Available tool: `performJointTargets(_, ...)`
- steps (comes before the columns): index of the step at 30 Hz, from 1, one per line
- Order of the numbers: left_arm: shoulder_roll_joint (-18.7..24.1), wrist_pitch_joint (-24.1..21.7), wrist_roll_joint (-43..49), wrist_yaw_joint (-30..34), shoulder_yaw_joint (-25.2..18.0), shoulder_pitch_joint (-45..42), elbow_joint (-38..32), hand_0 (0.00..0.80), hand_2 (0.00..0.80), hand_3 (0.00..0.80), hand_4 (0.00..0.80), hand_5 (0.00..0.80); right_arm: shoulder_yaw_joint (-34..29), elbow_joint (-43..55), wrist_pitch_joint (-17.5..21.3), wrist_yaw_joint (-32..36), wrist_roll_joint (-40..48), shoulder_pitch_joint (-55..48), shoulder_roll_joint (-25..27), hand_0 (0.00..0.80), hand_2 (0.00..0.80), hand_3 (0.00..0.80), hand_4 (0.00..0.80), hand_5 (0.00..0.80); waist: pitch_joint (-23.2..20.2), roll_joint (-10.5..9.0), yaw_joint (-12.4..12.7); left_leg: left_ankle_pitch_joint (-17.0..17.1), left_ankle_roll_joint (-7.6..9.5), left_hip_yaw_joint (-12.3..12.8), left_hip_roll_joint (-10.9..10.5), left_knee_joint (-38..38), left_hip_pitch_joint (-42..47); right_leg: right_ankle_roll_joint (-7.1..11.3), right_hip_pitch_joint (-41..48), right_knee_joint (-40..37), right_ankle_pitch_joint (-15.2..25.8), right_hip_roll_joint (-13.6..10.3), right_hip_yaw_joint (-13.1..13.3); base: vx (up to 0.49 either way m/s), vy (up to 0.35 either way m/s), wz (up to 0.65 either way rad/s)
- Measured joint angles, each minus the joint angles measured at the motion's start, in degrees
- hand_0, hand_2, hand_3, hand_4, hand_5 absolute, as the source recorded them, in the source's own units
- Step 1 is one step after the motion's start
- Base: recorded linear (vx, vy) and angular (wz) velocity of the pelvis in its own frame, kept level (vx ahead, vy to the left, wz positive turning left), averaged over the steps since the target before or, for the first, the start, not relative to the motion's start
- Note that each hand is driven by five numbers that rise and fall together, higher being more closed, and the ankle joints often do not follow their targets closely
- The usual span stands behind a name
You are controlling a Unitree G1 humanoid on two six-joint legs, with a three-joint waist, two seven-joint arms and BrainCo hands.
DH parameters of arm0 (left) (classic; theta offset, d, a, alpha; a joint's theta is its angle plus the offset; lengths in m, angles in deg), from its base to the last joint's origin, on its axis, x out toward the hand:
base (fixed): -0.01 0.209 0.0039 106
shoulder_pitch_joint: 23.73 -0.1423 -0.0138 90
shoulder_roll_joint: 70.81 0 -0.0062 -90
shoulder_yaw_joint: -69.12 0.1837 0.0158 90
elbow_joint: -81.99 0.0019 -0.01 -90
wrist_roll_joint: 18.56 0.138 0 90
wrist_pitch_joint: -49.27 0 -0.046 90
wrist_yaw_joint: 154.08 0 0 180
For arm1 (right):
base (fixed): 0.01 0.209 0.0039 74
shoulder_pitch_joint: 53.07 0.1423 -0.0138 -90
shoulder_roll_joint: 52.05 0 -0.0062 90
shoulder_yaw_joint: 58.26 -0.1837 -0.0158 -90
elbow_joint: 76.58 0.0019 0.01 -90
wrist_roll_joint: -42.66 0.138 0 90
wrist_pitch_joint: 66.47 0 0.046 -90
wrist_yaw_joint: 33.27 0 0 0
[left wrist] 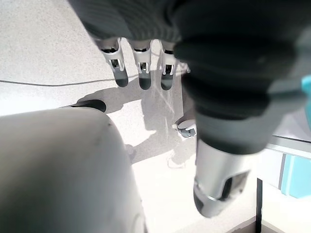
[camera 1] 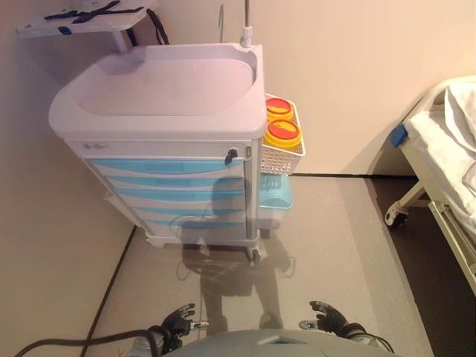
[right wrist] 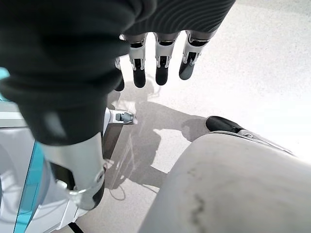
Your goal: Open the drawer and pick up the medicine
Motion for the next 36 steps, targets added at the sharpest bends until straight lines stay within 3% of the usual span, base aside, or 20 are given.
performJointTargets(19,0.0,0.0,-0.3,-0.4,-0.1,0.0,0.0,0.0,0.0,0.0,0.0,0.0,0.0,0.0,0.0,0.0,0.0,-0.1,0.0,0.0,0.0,0.0,0.0,0.0,0.0,-0.03,0.0,0.0,0.0,0.1,0.0,0.0,0.0,0.0,-0.1,0.0,0.0,0.0,0.1,0.015,0.0,0.0)
performJointTargets(27,0.1,-0.2,-2.7,-1.1,-0.5,0.0,0.0,0.0,0.0,0.0,0.0,0.0,0.0,0.0,0.9,0.8,0.0,-0.4,0.4,0.0,0.0,0.0,0.0,0.0,0.2,0.09,-0.1,0.0,0.0,1.1,0.1,0.0,-1.1,0.26,-1.9,0.3,-0.2,0.0,1.3,0.041,0.01,-0.07)
performJointTargets(31,0.1,-1.8,-6.5,-1.2,-0.5,1.8,-0.1,0.0,0.0,0.0,0.0,0.0,0.7,0.3,0.9,1.1,0.1,1.2,2.2,0.0,0.0,0.0,0.0,0.0,2.1,1.13,-0.1,0.1,0.18,2.2,0.0,1.6,-5.7,0.13,-7.3,2.7,0.0,-0.1,2.3,-0.168,0.075,-0.15)
performJointTargets(36,0.4,-4.5,-13.4,-2.4,-0.4,8.4,-0.6,0.0,0.0,0.0,0.0,0.0,1.1,0.4,0.9,0.6,0.9,7.9,4.7,0.0,0.0,0.0,0.0,0.0,8.7,1.82,-0.4,0.5,0.65,3.0,-0.3,5.2,-13.1,-0.01,-16.4,8.8,0.0,-0.5,3.7,-0.155,0.061,-0.13)
